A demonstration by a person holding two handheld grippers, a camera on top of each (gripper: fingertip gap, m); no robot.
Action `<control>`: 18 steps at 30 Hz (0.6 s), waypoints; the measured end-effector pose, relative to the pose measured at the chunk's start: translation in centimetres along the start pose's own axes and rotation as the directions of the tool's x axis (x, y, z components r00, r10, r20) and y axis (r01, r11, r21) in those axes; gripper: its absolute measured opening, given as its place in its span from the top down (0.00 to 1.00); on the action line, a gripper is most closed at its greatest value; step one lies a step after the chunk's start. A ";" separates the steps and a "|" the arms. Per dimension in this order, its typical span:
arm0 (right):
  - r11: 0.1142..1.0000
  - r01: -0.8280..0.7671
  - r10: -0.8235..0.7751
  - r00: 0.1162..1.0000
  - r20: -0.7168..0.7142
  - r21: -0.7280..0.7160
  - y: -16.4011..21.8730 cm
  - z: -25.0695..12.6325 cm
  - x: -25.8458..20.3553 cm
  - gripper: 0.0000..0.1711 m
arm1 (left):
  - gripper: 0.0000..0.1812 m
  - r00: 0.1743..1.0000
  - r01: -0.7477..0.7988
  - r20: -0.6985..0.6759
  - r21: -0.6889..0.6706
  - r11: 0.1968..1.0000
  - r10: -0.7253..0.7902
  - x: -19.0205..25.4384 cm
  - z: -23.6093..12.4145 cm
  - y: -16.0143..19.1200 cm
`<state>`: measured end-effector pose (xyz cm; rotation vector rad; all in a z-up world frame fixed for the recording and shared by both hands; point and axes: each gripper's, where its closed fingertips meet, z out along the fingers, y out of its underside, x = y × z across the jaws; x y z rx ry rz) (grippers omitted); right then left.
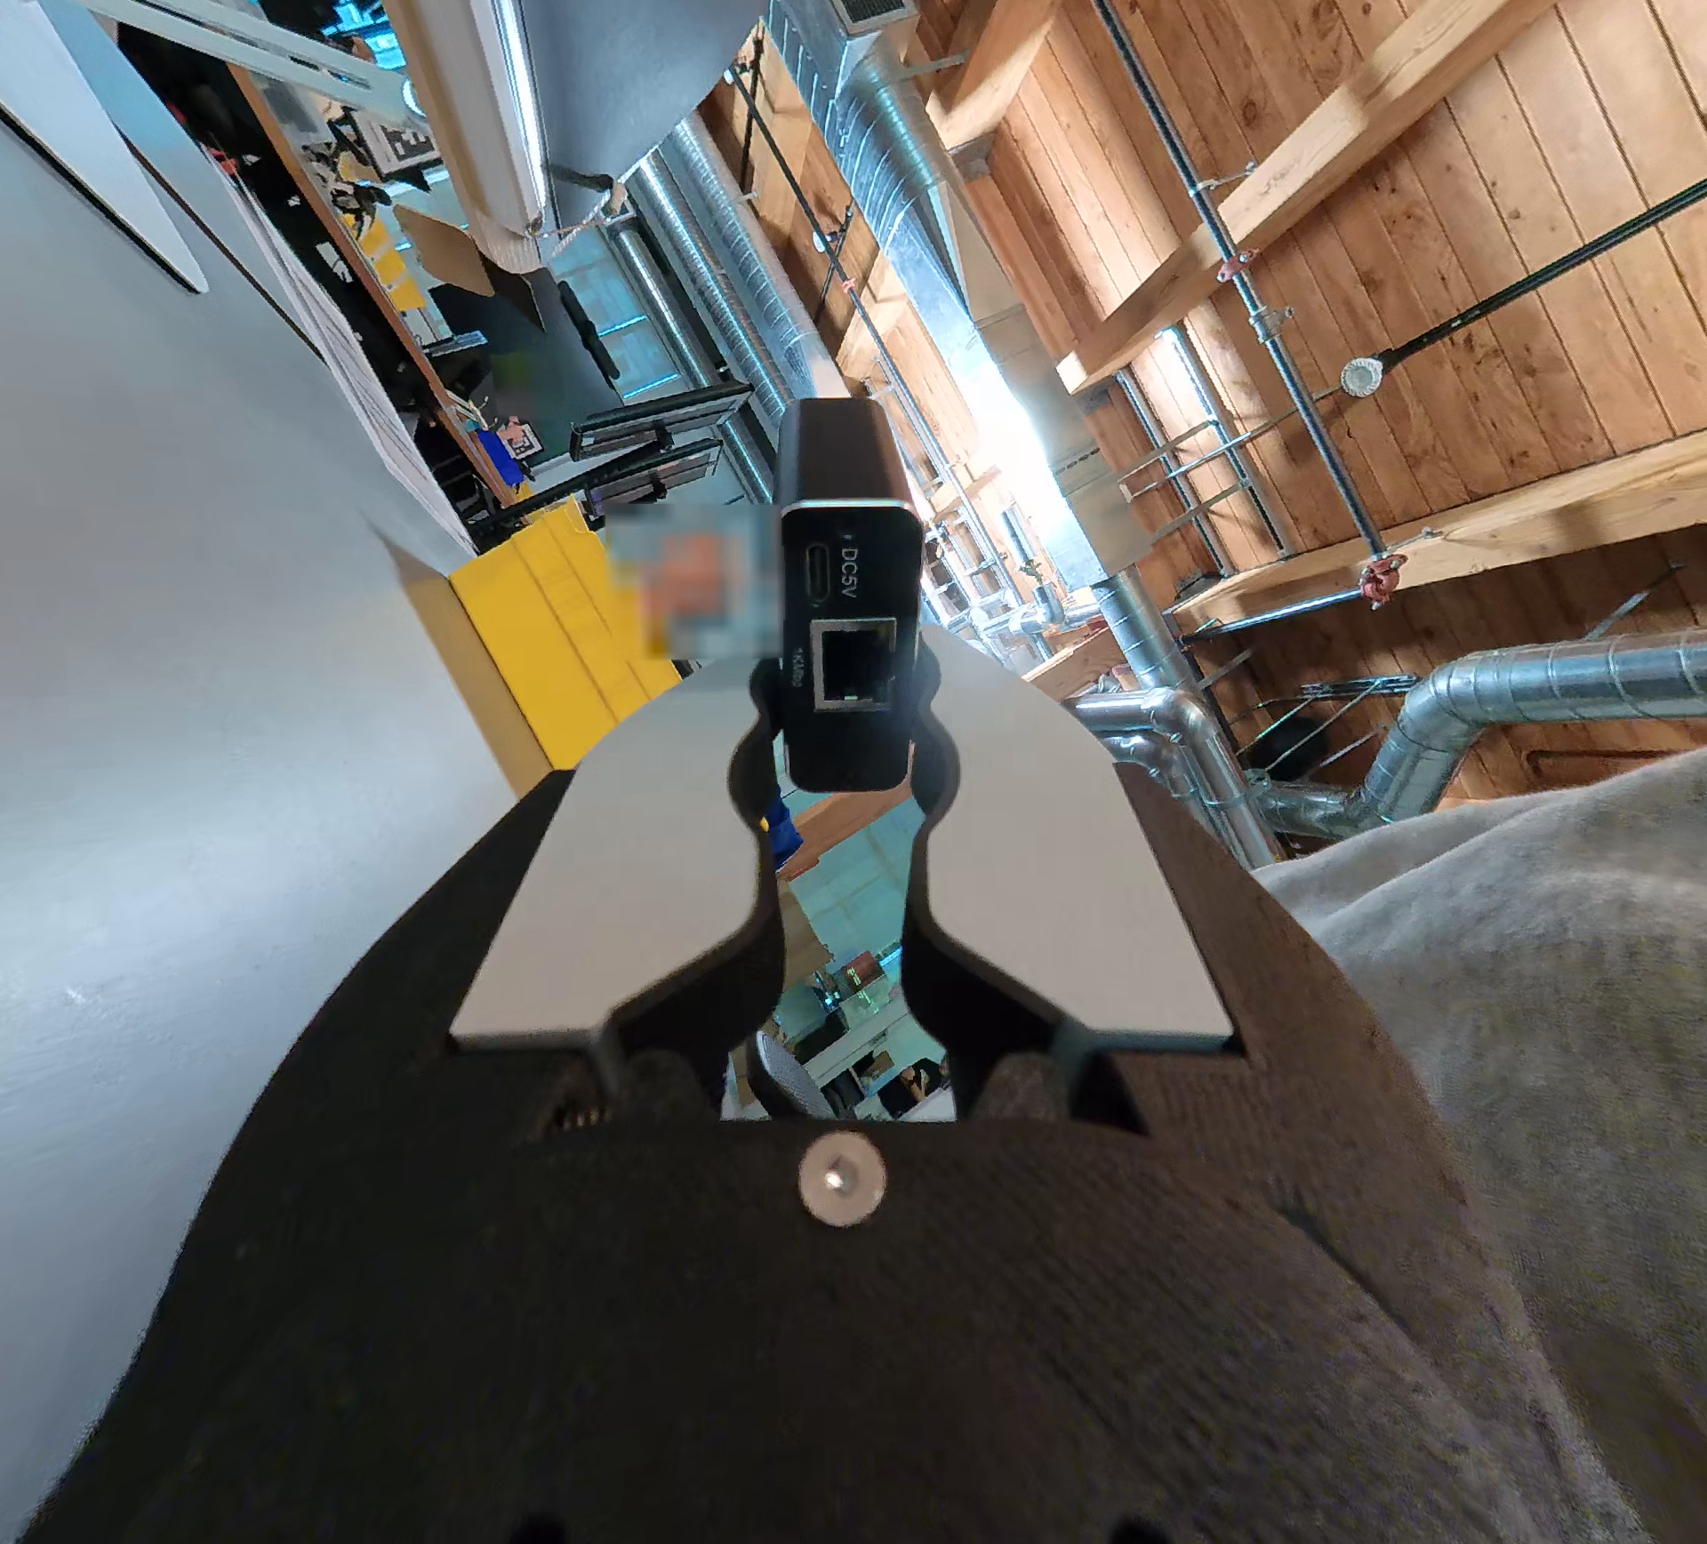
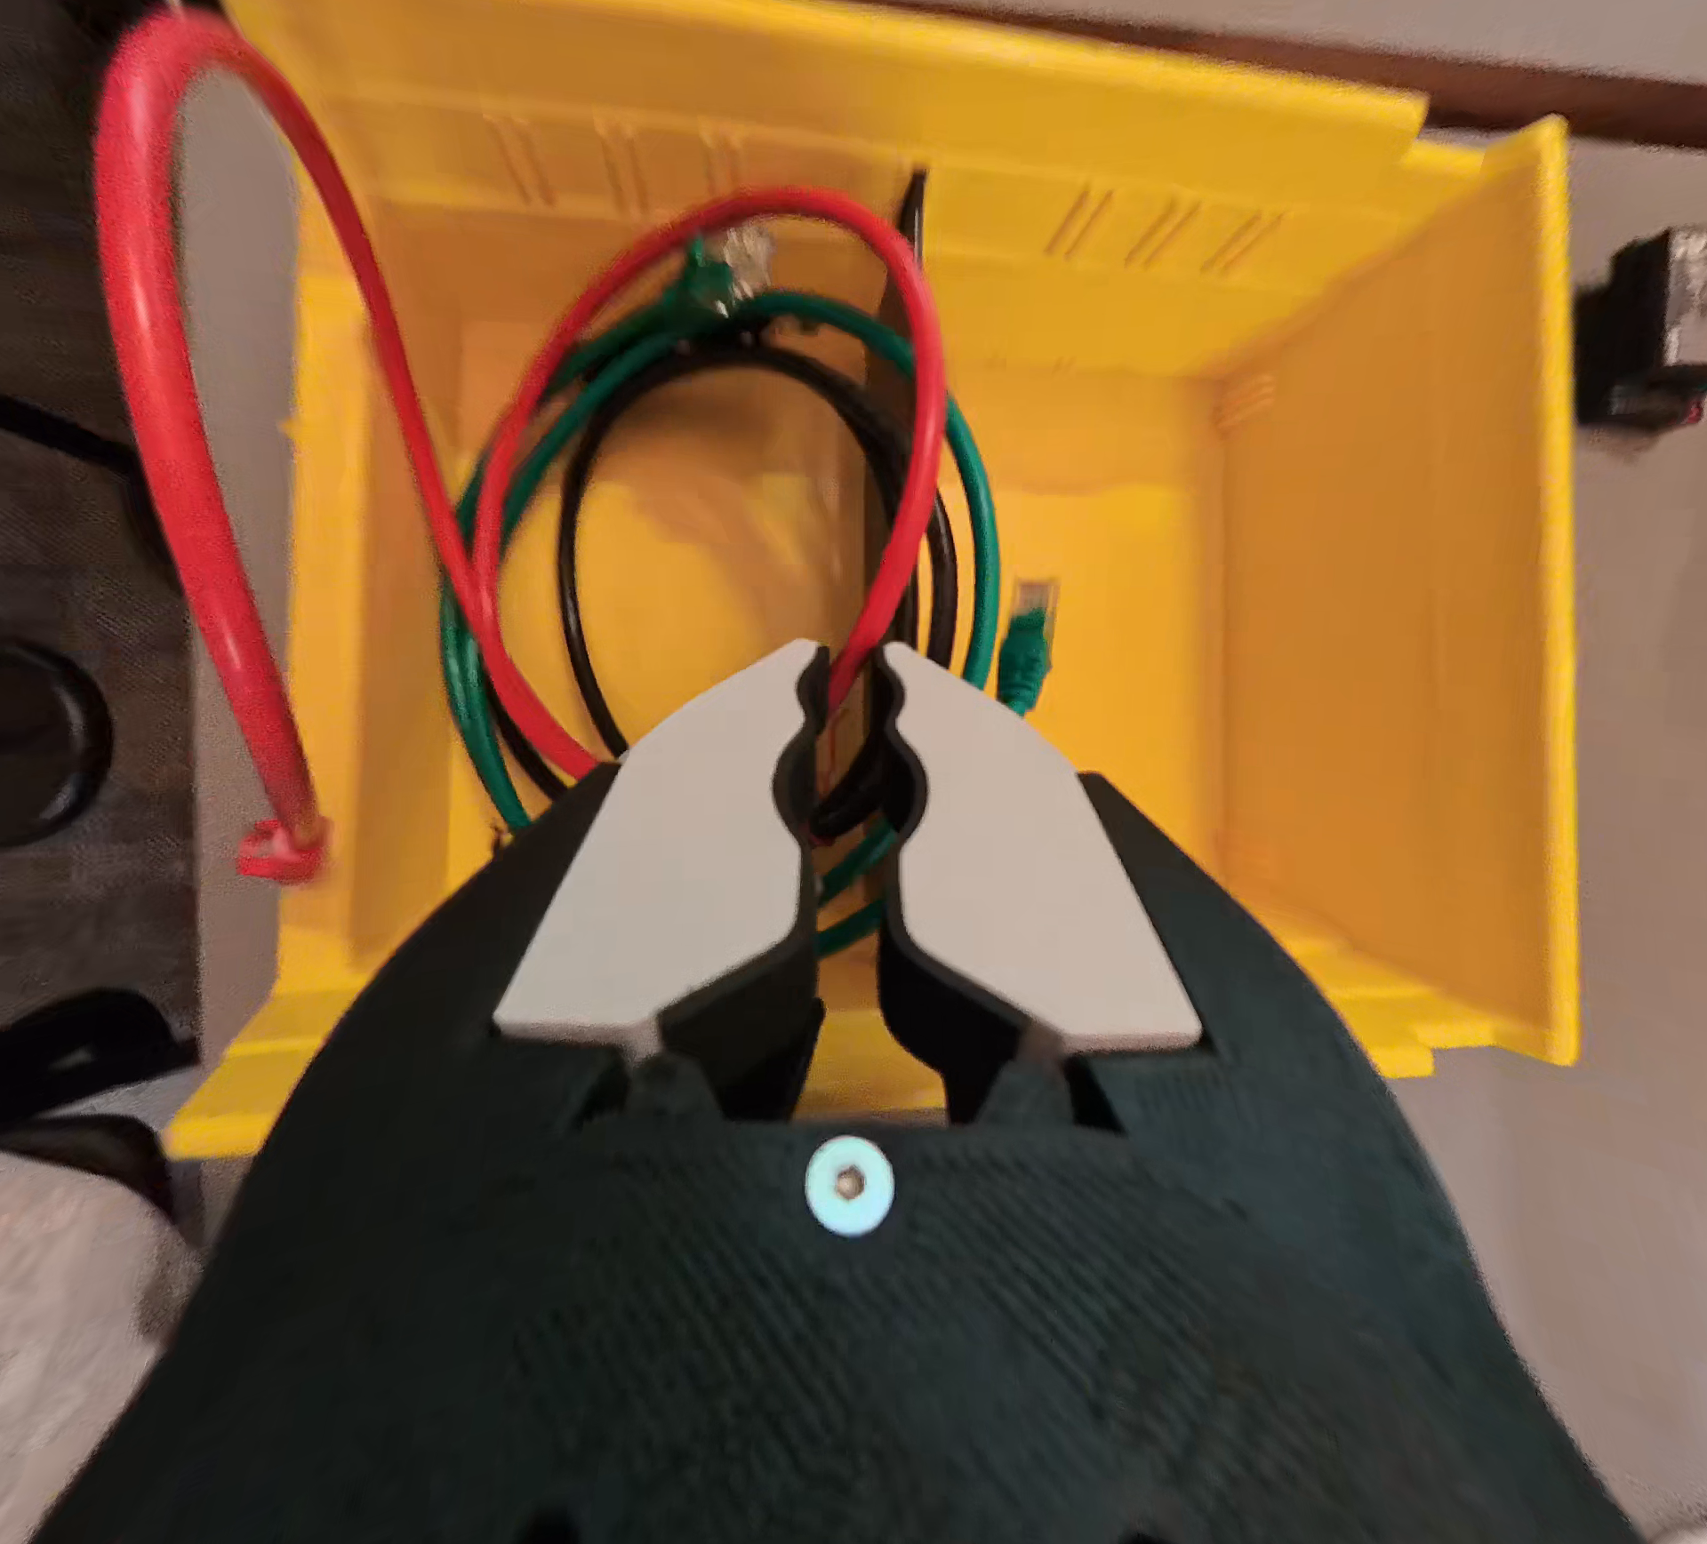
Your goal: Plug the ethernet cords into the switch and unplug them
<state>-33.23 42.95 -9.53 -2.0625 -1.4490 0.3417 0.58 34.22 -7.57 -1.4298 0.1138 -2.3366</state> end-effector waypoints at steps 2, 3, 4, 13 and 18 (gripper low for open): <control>0.991 -0.047 0.040 0.998 0.055 0.127 -1.9 -1.7 -0.2 0.96 | 0.87 1.000 0.012 -0.004 0.005 1.000 -0.012 0.0 0.0 0.0; 0.981 -0.071 0.058 0.995 0.077 0.182 -2.8 -2.7 -0.2 0.97 | 0.87 1.000 0.015 -0.005 0.004 1.000 -0.015 -0.1 0.0 0.0; 0.967 -0.081 0.061 0.994 0.088 0.243 -3.7 -3.9 0.0 0.97 | 0.87 1.000 0.015 -0.005 0.002 1.000 -0.015 -0.1 0.0 0.0; 0.730 -0.093 0.080 0.996 0.050 0.677 -8.5 -19.6 3.0 0.97 | 0.87 1.000 0.027 -0.003 -0.001 1.000 -0.027 -0.2 0.0 0.1; 0.606 -0.038 0.131 0.990 -0.052 0.795 -4.7 -30.4 4.4 0.97 | 0.87 1.000 0.022 -0.001 0.001 1.000 -0.022 -0.1 0.0 0.0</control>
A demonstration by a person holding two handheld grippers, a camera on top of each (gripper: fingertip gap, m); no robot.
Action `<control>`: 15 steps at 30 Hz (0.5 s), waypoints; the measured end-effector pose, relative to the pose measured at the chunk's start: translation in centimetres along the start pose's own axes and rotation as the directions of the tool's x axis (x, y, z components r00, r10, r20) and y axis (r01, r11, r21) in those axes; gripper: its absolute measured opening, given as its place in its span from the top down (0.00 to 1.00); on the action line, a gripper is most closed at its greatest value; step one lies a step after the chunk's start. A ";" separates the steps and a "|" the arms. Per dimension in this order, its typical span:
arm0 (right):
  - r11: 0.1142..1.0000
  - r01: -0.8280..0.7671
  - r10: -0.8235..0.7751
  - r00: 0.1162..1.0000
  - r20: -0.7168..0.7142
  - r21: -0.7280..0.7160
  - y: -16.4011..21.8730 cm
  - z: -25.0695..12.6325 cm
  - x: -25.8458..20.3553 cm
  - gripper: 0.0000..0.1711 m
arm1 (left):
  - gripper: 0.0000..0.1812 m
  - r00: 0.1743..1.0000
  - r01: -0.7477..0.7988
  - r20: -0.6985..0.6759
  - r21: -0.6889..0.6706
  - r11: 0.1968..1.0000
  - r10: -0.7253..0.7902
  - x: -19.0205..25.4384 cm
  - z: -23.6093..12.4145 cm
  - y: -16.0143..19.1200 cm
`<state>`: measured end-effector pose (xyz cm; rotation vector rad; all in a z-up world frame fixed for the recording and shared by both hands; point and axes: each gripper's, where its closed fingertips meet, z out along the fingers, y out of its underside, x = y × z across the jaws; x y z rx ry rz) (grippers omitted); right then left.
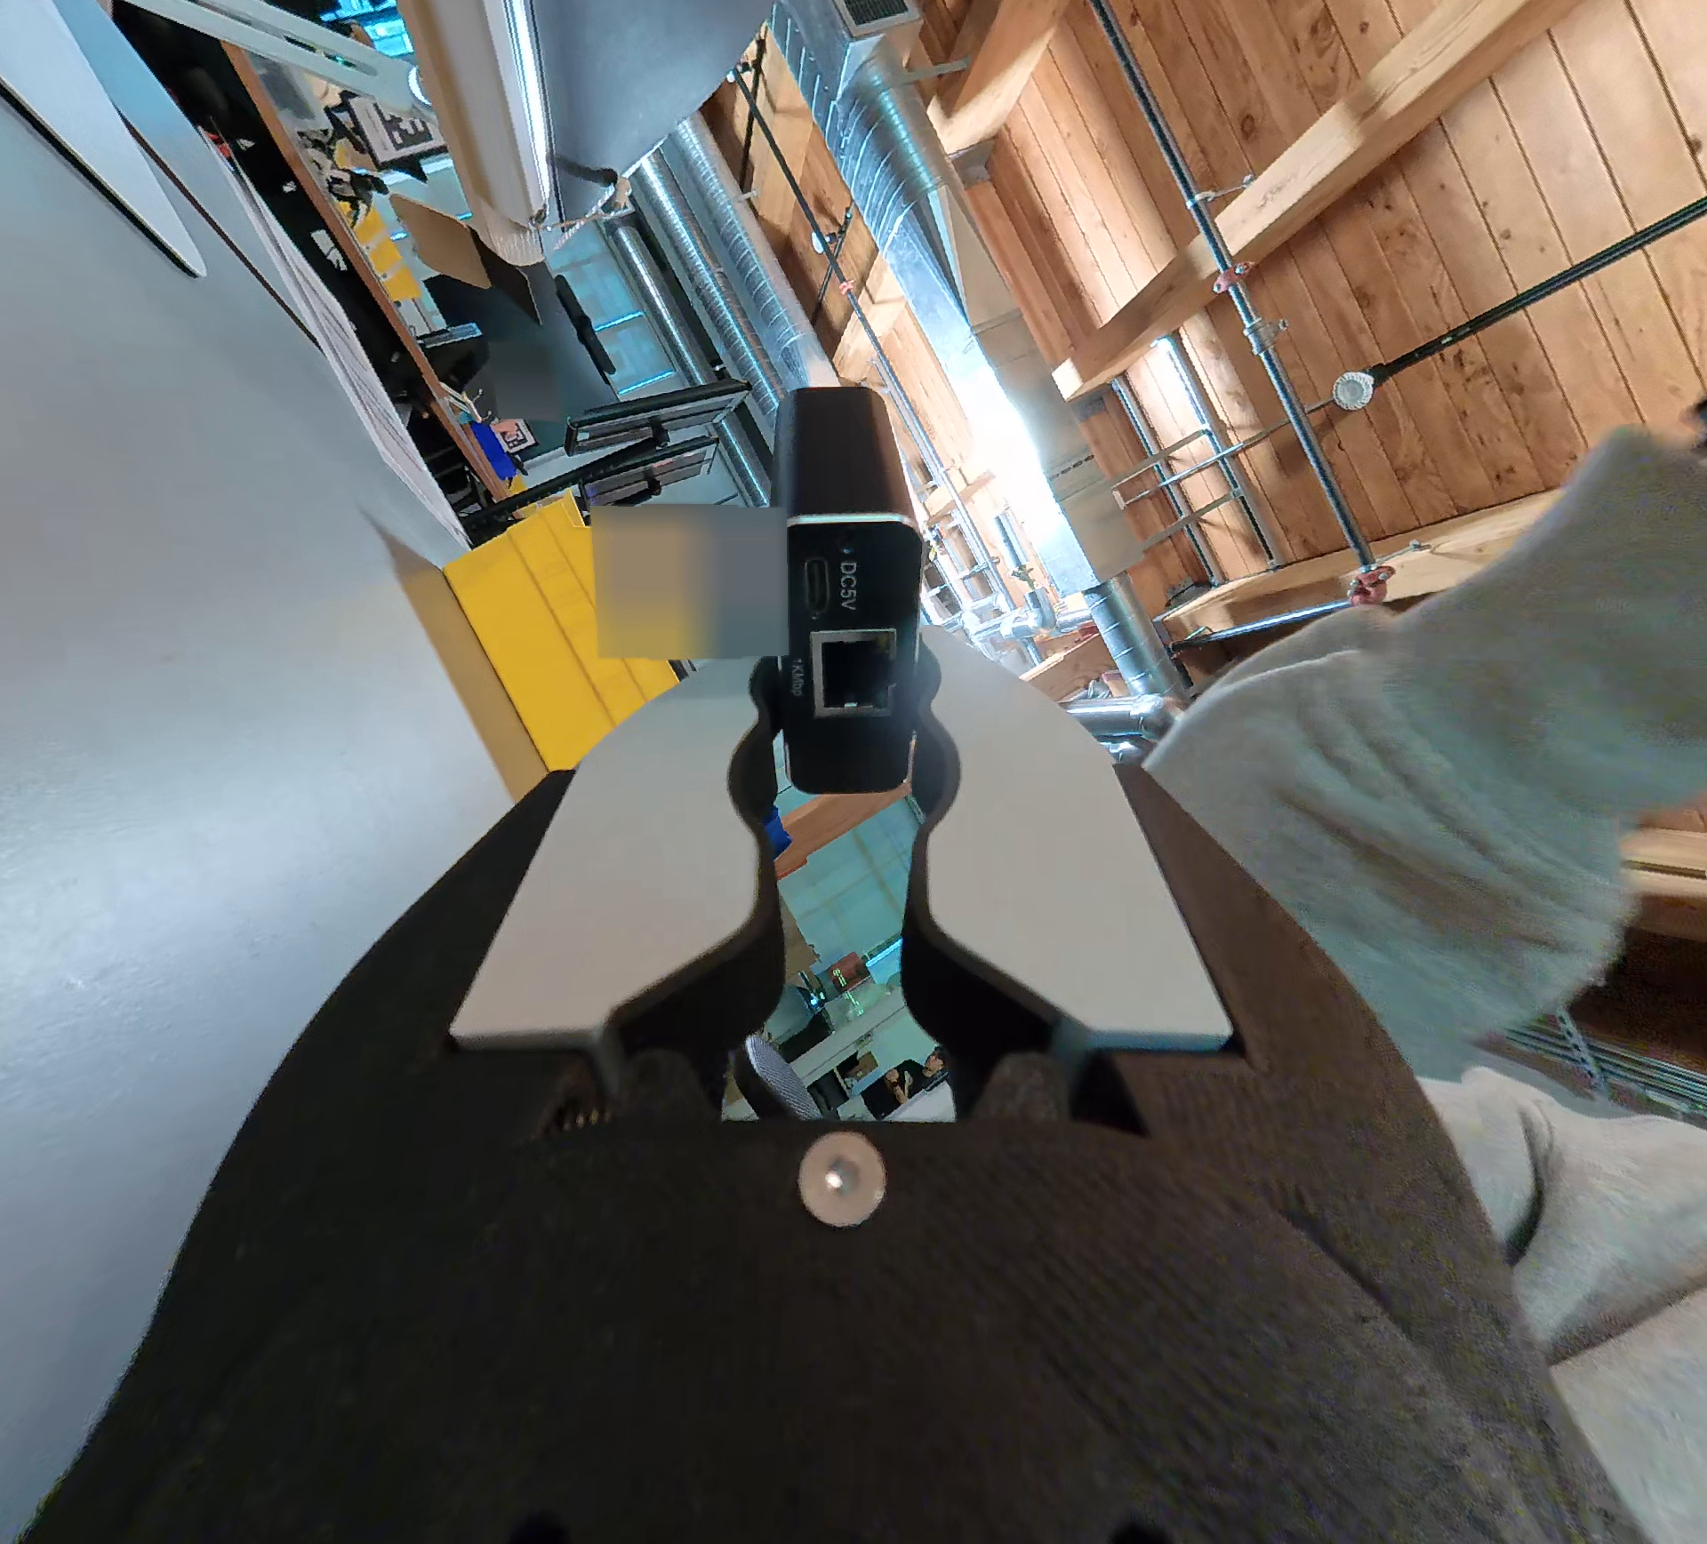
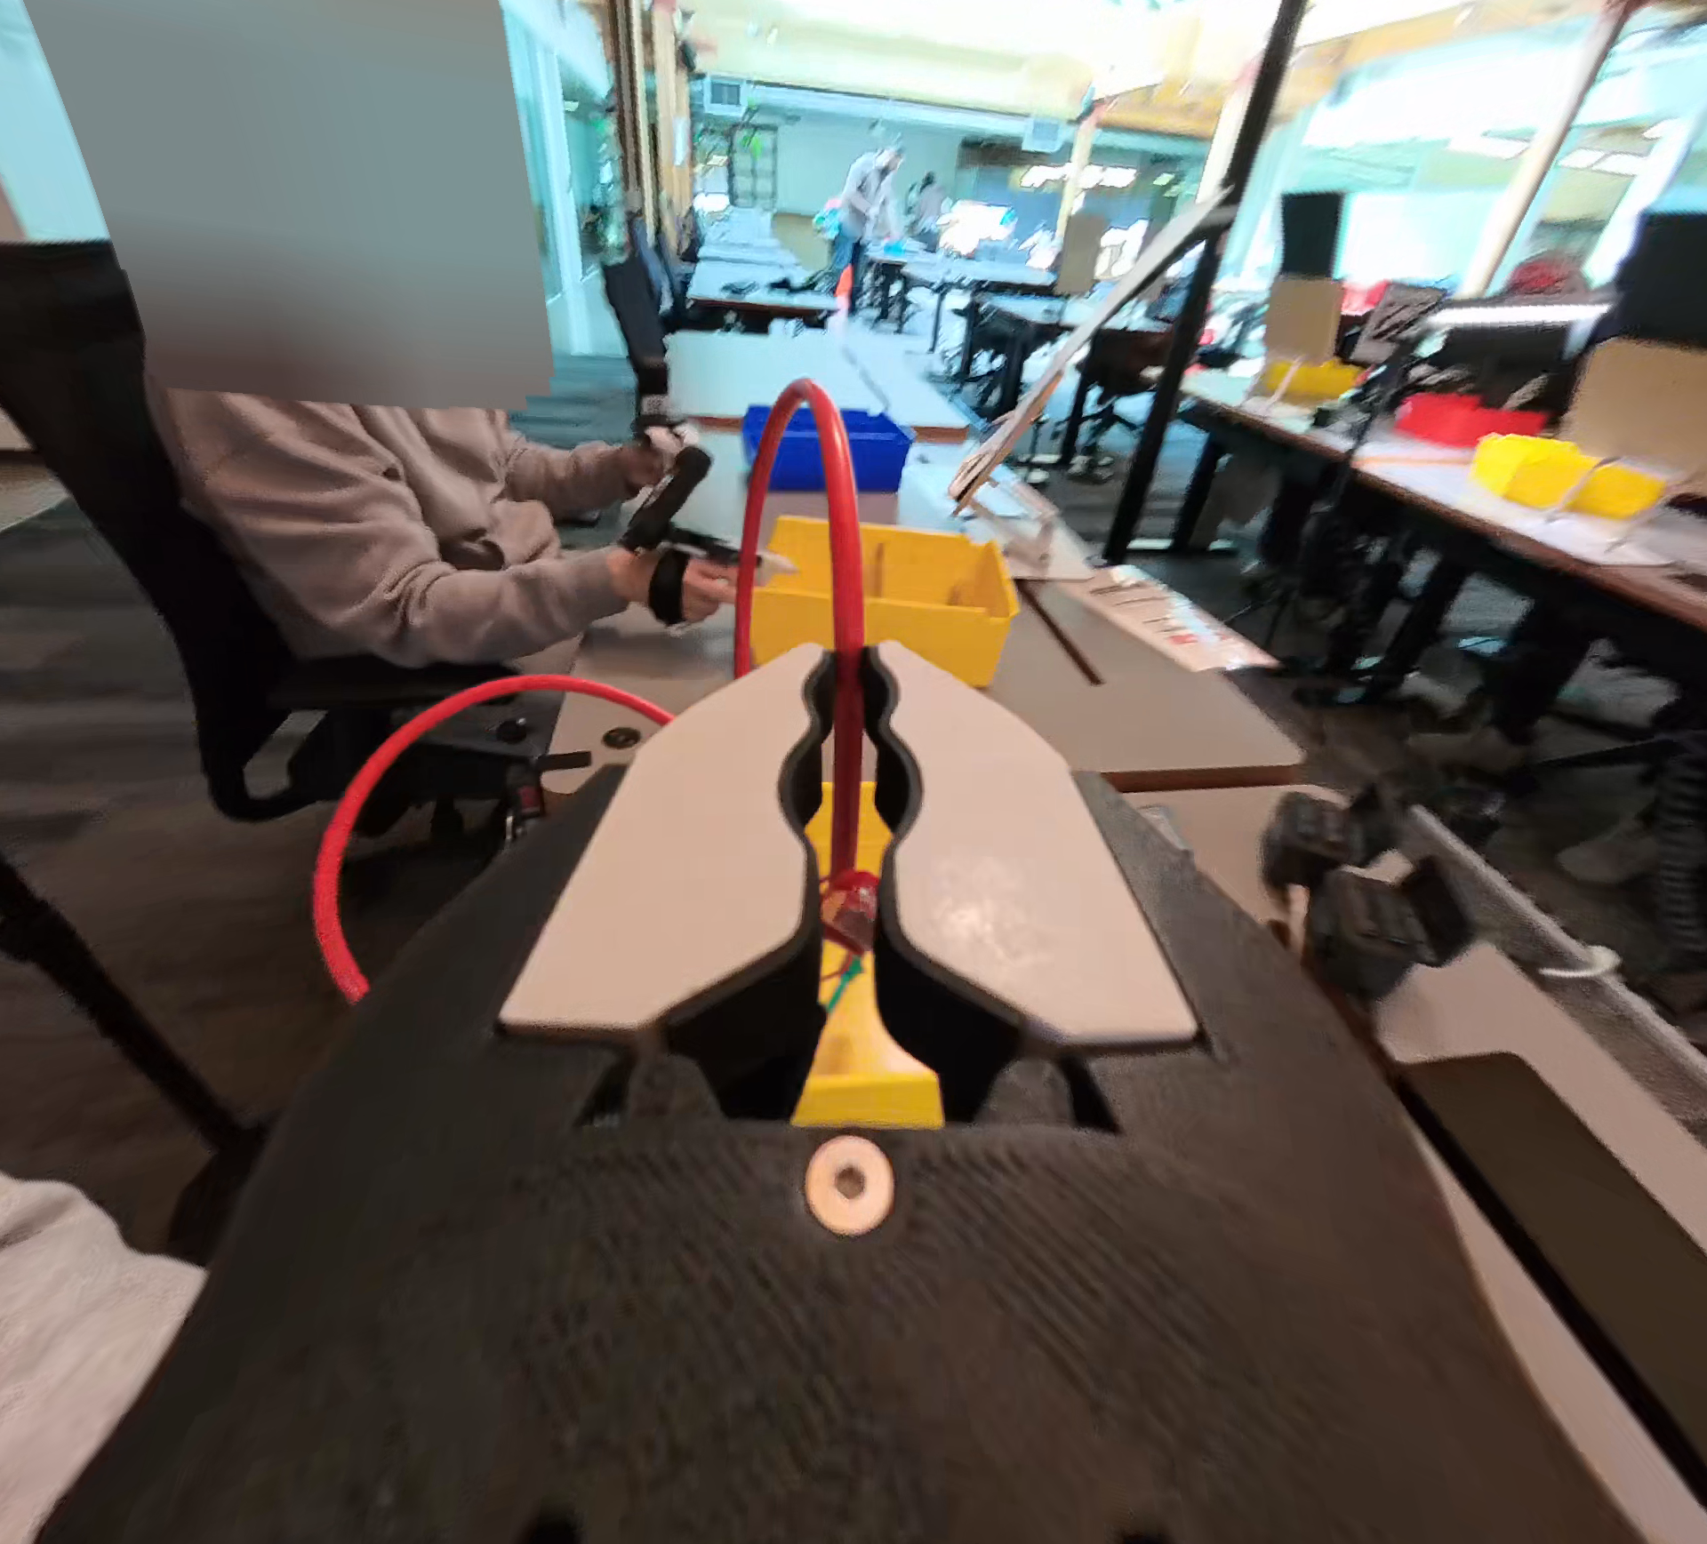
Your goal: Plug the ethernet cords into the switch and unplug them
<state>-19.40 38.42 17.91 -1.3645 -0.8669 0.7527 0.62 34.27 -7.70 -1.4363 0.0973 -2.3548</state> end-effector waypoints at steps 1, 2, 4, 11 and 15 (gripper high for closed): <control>1.000 0.012 -0.011 0.999 -0.034 0.020 -0.7 -2.4 0.6 0.97 | 0.87 1.000 0.001 0.000 0.000 1.000 -0.001 0.0 0.0 0.0; 0.999 0.020 -0.017 0.997 -0.069 0.039 -1.4 -4.8 1.1 0.97 | 0.87 1.000 0.001 0.001 0.000 1.000 -0.001 0.0 0.0 0.0; 0.997 0.020 -0.009 0.991 -0.137 0.079 -2.4 -10.1 2.0 0.97 | 0.87 1.000 0.000 0.003 -0.002 1.000 0.000 -0.1 0.0 0.1; 0.985 -0.118 0.158 0.910 -0.382 0.127 1.8 -26.1 4.4 0.97 | 0.86 0.996 -0.073 0.058 0.092 0.993 0.068 -0.3 -1.4 -2.6; 0.949 -0.305 0.303 0.825 -0.477 0.075 9.9 -31.0 5.3 0.97 | 0.86 0.988 -0.139 0.080 0.114 0.984 0.130 0.2 -2.0 -3.7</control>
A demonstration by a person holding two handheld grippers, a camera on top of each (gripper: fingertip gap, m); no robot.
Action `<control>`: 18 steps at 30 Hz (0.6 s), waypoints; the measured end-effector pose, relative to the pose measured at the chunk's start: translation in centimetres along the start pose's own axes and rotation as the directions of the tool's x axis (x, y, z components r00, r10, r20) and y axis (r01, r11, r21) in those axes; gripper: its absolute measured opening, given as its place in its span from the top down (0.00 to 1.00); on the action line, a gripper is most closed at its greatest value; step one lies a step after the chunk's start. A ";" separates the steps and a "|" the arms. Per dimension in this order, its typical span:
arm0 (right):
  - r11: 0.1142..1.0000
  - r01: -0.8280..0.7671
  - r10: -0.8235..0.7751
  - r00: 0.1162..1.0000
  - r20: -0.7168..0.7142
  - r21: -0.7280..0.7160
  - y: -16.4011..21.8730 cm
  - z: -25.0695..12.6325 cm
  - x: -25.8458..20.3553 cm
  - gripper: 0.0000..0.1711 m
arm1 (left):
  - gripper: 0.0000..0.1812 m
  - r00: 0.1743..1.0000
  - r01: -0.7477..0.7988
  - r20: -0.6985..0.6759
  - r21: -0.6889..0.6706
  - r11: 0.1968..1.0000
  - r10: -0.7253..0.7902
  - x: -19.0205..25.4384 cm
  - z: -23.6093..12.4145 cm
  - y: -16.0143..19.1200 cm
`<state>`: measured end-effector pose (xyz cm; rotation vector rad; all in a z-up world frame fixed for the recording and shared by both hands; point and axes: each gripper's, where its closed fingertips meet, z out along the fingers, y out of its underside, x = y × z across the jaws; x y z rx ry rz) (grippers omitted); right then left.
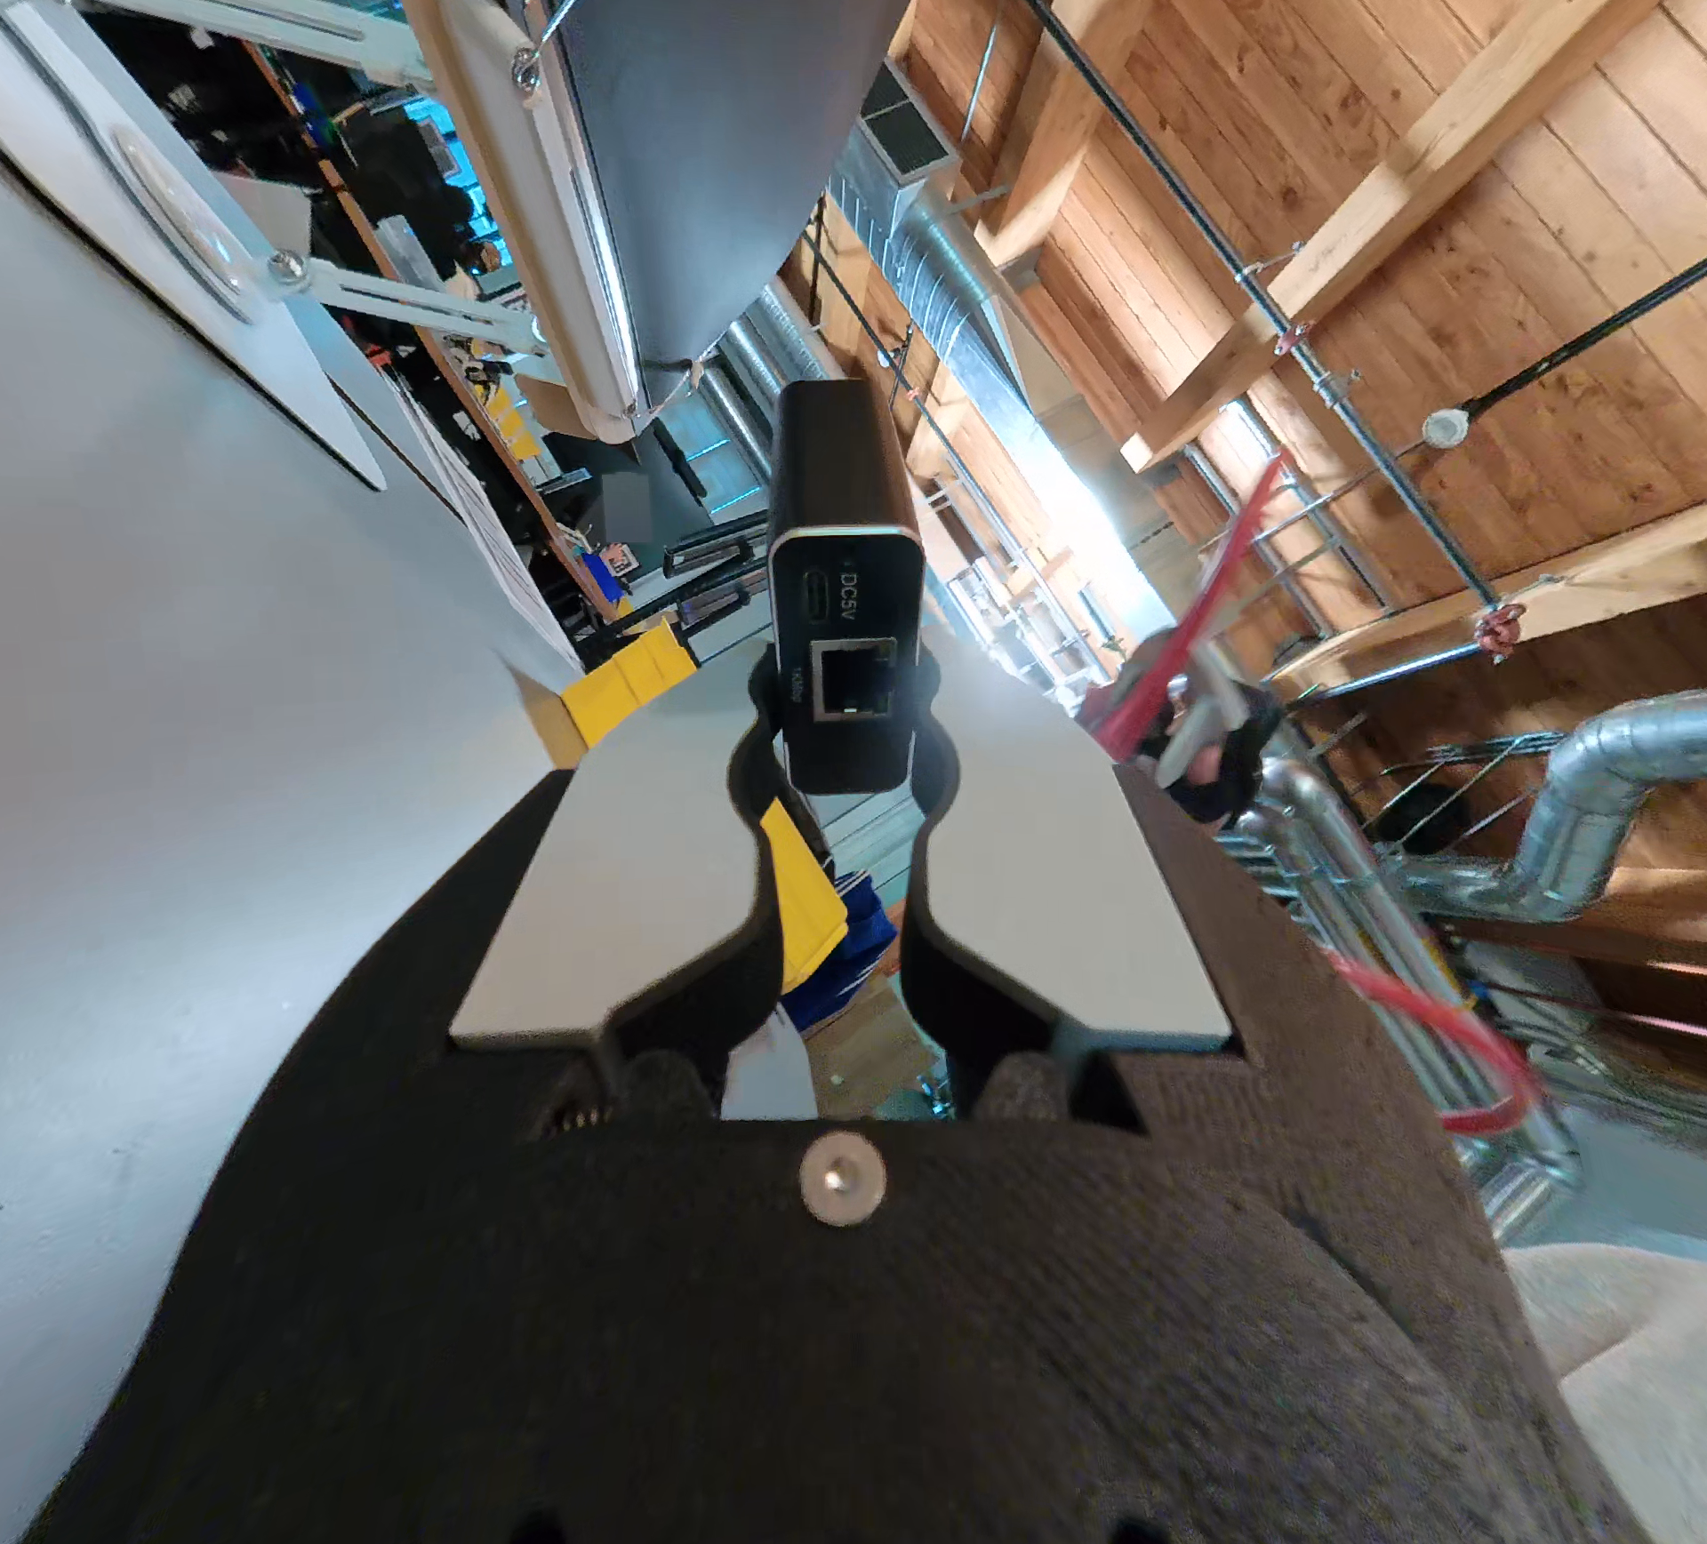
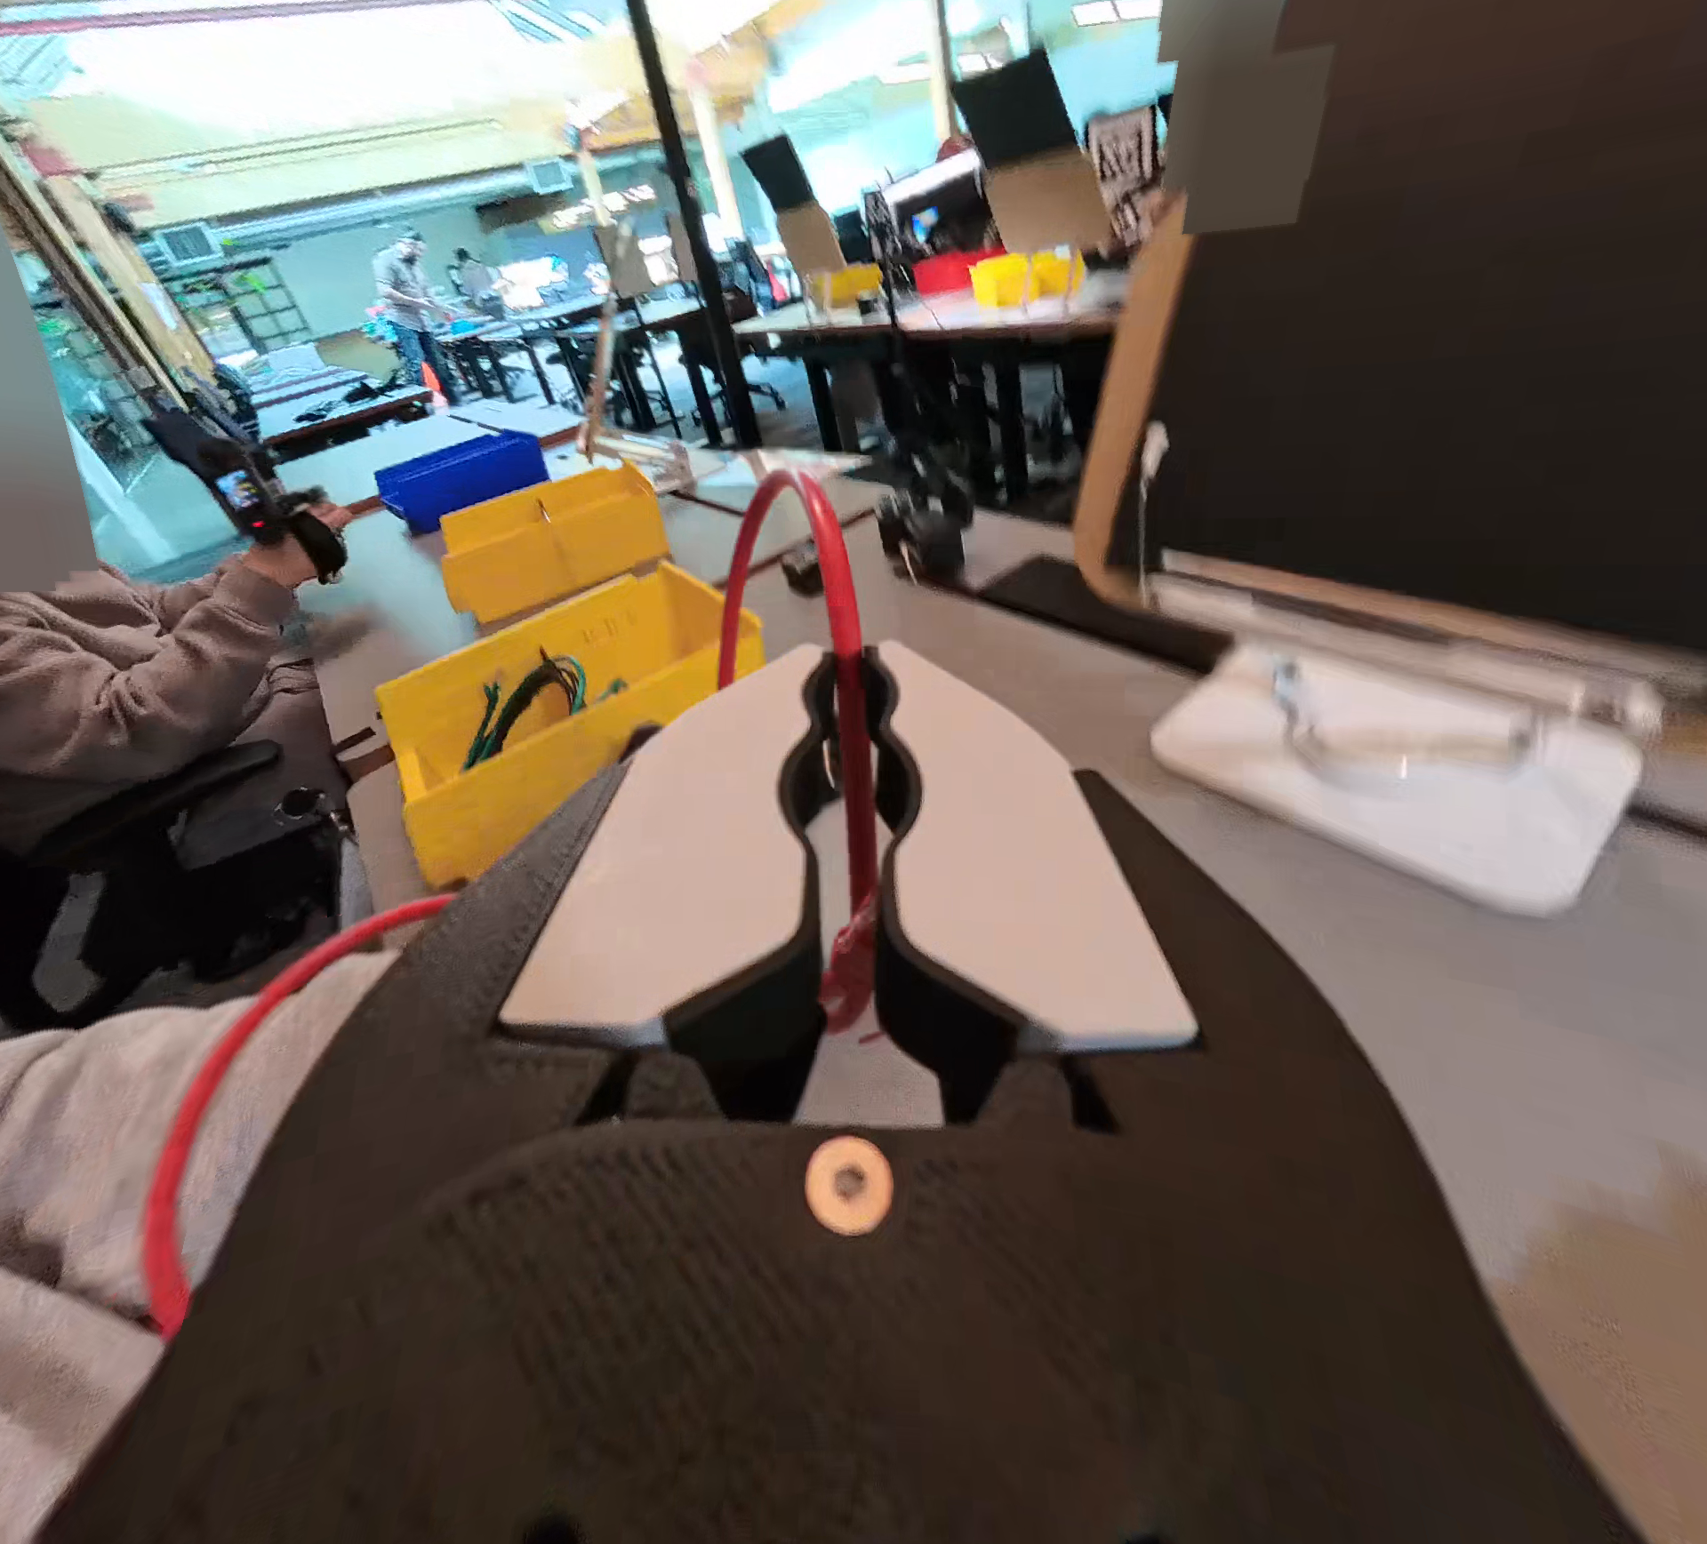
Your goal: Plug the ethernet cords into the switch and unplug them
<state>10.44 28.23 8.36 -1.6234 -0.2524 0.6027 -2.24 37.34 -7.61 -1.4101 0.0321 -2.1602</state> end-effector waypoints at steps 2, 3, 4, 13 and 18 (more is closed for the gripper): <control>0.989 -0.106 0.102 0.994 -0.041 -0.101 4.2 -0.3 2.5 0.97 | 0.87 0.999 -0.033 0.010 -0.017 0.999 0.033 0.1 0.0 0.1; 0.981 -0.134 0.124 0.989 -0.081 -0.139 6.1 -0.3 4.1 0.97 | 0.87 0.999 -0.047 0.015 -0.022 0.999 0.047 0.1 0.1 0.2; 0.972 -0.150 0.128 0.983 -0.129 -0.179 8.1 -0.2 5.8 0.97 | 0.86 0.998 -0.057 0.017 -0.026 0.998 0.057 0.1 0.0 0.2; 0.911 -0.063 -0.090 0.934 -0.345 -0.407 16.5 -0.6 13.8 0.79 | 0.87 0.997 -0.076 0.012 -0.040 0.996 0.076 0.6 -0.5 0.2; 0.891 0.225 -0.366 0.869 -0.332 -0.394 15.8 -3.0 12.5 0.79 | 0.87 1.000 -0.015 0.000 -0.019 1.000 0.015 0.2 -0.6 -0.1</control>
